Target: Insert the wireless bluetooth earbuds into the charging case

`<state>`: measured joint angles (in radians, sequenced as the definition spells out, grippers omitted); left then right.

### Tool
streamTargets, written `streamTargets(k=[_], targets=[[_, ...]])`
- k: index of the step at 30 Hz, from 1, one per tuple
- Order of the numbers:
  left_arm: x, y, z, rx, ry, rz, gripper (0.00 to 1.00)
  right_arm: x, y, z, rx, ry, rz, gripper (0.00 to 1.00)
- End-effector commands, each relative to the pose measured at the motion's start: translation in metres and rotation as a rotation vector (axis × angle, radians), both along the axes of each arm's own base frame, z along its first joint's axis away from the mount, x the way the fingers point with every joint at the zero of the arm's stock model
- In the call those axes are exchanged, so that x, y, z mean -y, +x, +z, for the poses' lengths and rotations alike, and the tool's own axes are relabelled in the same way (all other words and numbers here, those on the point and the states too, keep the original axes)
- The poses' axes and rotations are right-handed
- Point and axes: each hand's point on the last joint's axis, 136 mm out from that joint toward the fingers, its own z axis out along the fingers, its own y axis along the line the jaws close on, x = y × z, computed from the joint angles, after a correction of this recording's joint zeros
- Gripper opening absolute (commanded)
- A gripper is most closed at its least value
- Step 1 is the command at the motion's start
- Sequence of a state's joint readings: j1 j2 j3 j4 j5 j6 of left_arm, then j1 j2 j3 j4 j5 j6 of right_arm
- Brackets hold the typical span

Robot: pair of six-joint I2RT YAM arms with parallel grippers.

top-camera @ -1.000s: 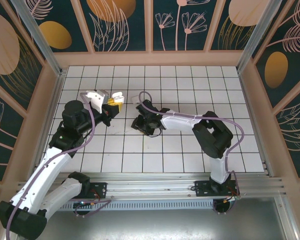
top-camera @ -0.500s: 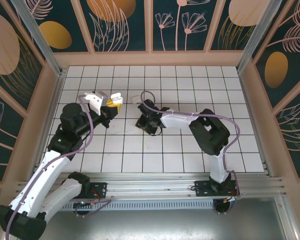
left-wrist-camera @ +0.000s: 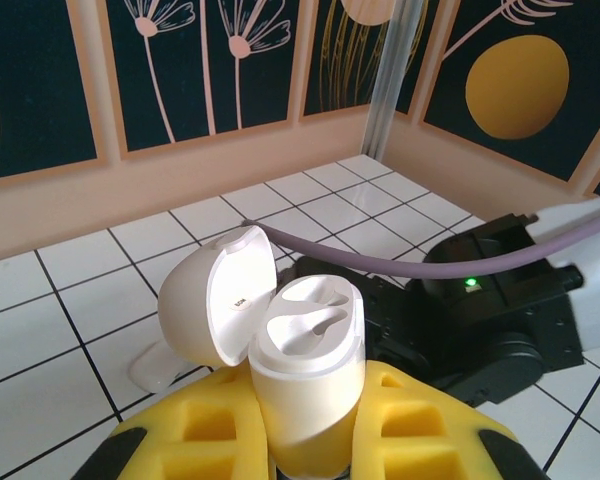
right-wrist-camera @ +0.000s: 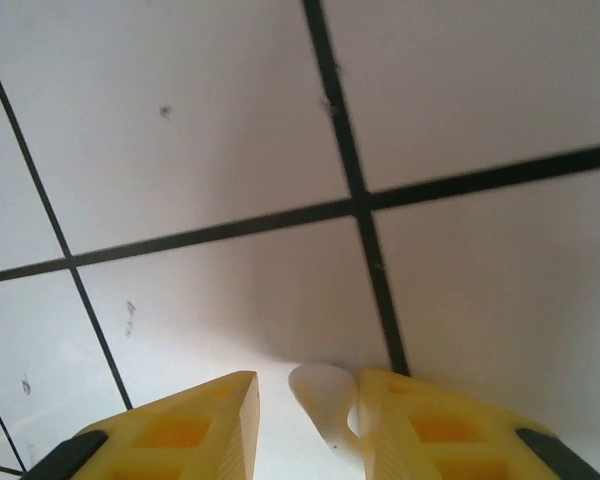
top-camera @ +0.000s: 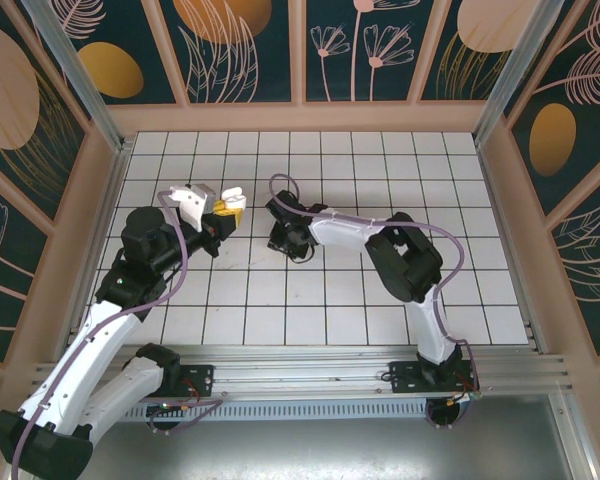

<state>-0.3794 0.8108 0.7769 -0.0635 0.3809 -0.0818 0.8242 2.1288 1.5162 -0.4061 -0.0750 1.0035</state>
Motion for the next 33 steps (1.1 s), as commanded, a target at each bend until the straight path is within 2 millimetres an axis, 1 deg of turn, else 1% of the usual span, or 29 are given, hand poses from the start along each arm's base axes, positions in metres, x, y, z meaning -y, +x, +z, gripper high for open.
streamTargets(k=[1, 5, 10, 13, 17, 20, 27, 30, 33], targets=[[-0.002, -0.003, 0.000, 0.016, 0.006, 0.004, 0.02, 0.006, -0.001, -0.011, -0.018, -0.089, 0.062, 0.30], [-0.002, -0.004, -0.001, 0.014, 0.005, 0.002, 0.02, 0.005, -0.003, -0.015, -0.039, -0.124, 0.109, 0.28], [-0.003, -0.004, -0.002, 0.015, 0.007, 0.005, 0.02, 0.006, -0.005, -0.020, -0.062, -0.197, 0.189, 0.30], [-0.003, -0.005, -0.002, 0.014, 0.007, 0.005, 0.02, 0.005, -0.002, -0.018, -0.050, -0.242, 0.247, 0.32], [-0.004, -0.005, -0.002, 0.016, 0.006, 0.011, 0.02, 0.001, 0.003, -0.011, -0.010, -0.281, 0.317, 0.32], [-0.004, -0.005, -0.002, 0.016, 0.008, 0.014, 0.02, 0.000, 0.004, -0.010, -0.002, -0.307, 0.354, 0.32], [-0.004, -0.004, 0.000, 0.017, 0.007, 0.014, 0.02, 0.001, 0.002, -0.019, -0.034, -0.362, 0.423, 0.28], [-0.004, -0.003, 0.000, 0.016, 0.008, 0.016, 0.02, 0.006, 0.003, -0.021, -0.037, -0.395, 0.433, 0.24], [-0.003, -0.002, -0.002, 0.013, 0.009, 0.013, 0.02, 0.008, 0.004, -0.017, -0.031, -0.401, 0.430, 0.21]])
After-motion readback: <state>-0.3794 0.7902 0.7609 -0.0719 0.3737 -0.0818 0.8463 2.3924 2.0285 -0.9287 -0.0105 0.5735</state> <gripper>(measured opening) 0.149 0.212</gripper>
